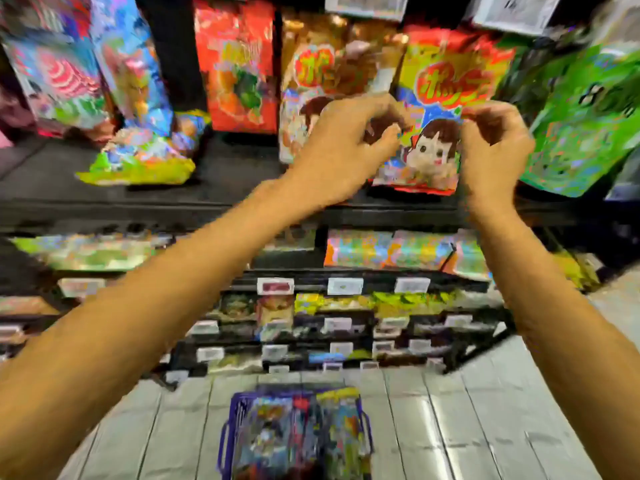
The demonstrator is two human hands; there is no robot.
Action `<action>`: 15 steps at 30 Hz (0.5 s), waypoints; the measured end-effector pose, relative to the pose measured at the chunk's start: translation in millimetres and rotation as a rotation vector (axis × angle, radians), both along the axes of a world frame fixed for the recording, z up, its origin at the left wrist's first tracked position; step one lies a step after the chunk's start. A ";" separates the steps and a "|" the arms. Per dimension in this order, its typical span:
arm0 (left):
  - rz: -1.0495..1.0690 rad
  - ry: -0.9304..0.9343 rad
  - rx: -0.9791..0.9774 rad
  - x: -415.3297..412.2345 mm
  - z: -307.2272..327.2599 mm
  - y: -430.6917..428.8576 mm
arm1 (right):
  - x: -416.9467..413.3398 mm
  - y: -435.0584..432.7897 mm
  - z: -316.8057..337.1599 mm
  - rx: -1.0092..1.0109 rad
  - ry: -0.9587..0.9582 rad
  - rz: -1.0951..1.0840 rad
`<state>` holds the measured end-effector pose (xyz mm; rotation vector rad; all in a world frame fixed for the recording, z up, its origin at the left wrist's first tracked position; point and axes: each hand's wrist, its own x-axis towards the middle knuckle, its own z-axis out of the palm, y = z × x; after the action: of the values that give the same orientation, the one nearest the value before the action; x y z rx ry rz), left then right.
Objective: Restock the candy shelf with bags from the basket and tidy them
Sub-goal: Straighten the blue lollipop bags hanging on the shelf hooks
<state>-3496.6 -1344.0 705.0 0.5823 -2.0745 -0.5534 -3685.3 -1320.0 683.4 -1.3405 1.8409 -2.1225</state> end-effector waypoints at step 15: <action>0.281 -0.382 1.176 128.4 -484.4 98.0 | 106.8 120.4 -495.7 1.343 -0.422 0.334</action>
<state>-3368.1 -1246.1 220.6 1.7126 -1.7641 -1.5868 -3578.5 -1199.7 187.6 -0.6616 1.9248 -0.5547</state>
